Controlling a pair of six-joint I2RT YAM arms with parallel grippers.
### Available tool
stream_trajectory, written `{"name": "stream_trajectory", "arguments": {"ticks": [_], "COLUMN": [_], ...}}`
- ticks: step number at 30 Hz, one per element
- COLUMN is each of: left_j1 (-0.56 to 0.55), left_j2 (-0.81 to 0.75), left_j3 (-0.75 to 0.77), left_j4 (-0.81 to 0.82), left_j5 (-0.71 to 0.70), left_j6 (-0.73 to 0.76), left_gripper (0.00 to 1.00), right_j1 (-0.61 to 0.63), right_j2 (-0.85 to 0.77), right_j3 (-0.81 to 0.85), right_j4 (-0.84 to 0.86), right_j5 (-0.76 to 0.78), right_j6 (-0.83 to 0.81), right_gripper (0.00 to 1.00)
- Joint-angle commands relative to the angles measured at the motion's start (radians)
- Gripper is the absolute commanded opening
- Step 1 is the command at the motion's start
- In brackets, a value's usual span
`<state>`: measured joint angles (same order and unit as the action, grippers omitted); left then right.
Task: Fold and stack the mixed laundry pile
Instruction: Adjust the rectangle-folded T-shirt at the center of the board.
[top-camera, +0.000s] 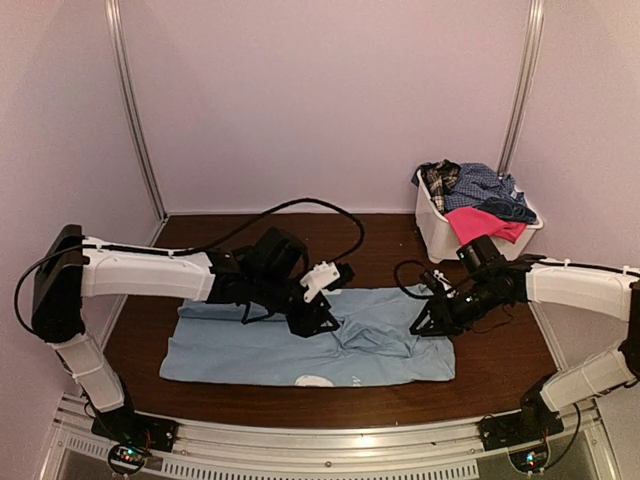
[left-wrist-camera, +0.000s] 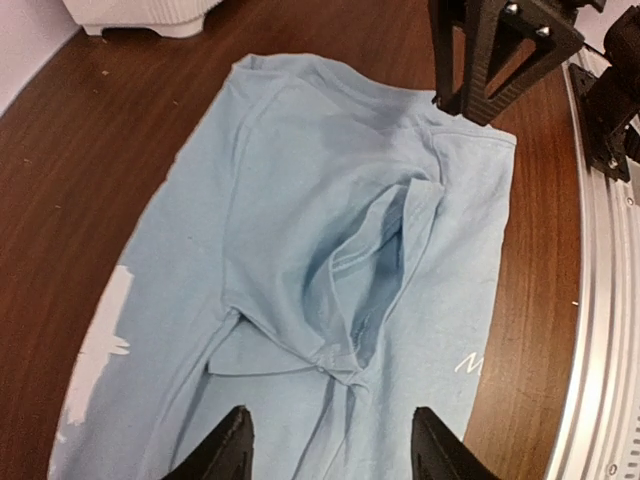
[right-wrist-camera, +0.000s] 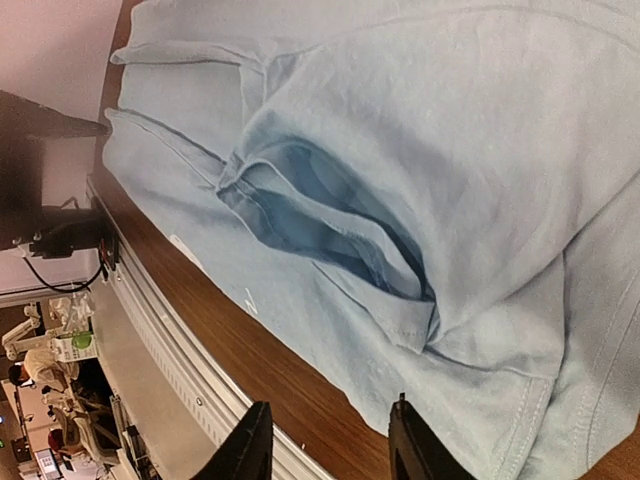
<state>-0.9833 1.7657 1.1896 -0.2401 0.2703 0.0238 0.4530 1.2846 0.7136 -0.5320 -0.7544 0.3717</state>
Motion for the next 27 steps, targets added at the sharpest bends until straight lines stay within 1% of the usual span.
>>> {"name": "stream_trajectory", "arguments": {"ticks": [1, 4, 6, 7, 8, 10, 11, 13, 15, 18, 22, 24, 27], "left_j1": [0.051, 0.140, 0.183, 0.196, 0.205, 0.214, 0.217, 0.228, 0.247, 0.285, 0.334, 0.347, 0.358], "left_j2": [-0.149, -0.227, -0.281, -0.307, -0.334, -0.385, -0.411, -0.460, -0.505, -0.556, -0.582, -0.591, -0.590], "left_j3": [-0.088, -0.160, -0.210, -0.229, -0.247, -0.277, -0.291, -0.318, -0.341, -0.366, -0.389, -0.398, -0.402], "left_j4": [0.081, 0.114, 0.137, 0.143, 0.143, 0.139, 0.136, 0.124, 0.105, 0.067, 0.009, -0.005, -0.028], "left_j5": [-0.176, -0.164, -0.161, -0.181, -0.208, -0.273, -0.315, -0.386, -0.429, -0.449, -0.445, -0.449, -0.448], "left_j6": [-0.080, -0.194, -0.243, -0.258, -0.268, -0.283, -0.290, -0.314, -0.341, -0.377, -0.404, -0.408, -0.409], "left_gripper": [0.60, 0.66, 0.67, 0.70, 0.74, 0.93, 0.97, 0.98, 0.98, 0.98, 0.98, 0.98, 0.98], "right_j1": [0.004, 0.008, 0.010, 0.017, 0.026, 0.050, 0.068, 0.111, 0.148, 0.189, 0.233, 0.258, 0.291], "right_j2": [0.116, 0.243, 0.311, 0.343, 0.381, 0.431, 0.454, 0.492, 0.514, 0.518, 0.499, 0.482, 0.453], "right_j3": [0.142, 0.242, 0.293, 0.317, 0.344, 0.388, 0.410, 0.444, 0.461, 0.459, 0.434, 0.421, 0.397], "right_j4": [0.045, 0.055, 0.047, 0.033, 0.019, -0.019, -0.036, -0.075, -0.104, -0.130, -0.156, -0.172, -0.181], "right_j5": [0.067, 0.129, 0.147, 0.158, 0.171, 0.196, 0.211, 0.252, 0.292, 0.361, 0.420, 0.453, 0.457], "right_j6": [0.000, 0.004, -0.013, -0.026, -0.043, -0.072, -0.090, -0.120, -0.142, -0.156, -0.156, -0.150, -0.140], "right_gripper": [0.38, 0.31, 0.28, 0.27, 0.26, 0.24, 0.23, 0.19, 0.15, 0.13, 0.13, 0.18, 0.23]}}
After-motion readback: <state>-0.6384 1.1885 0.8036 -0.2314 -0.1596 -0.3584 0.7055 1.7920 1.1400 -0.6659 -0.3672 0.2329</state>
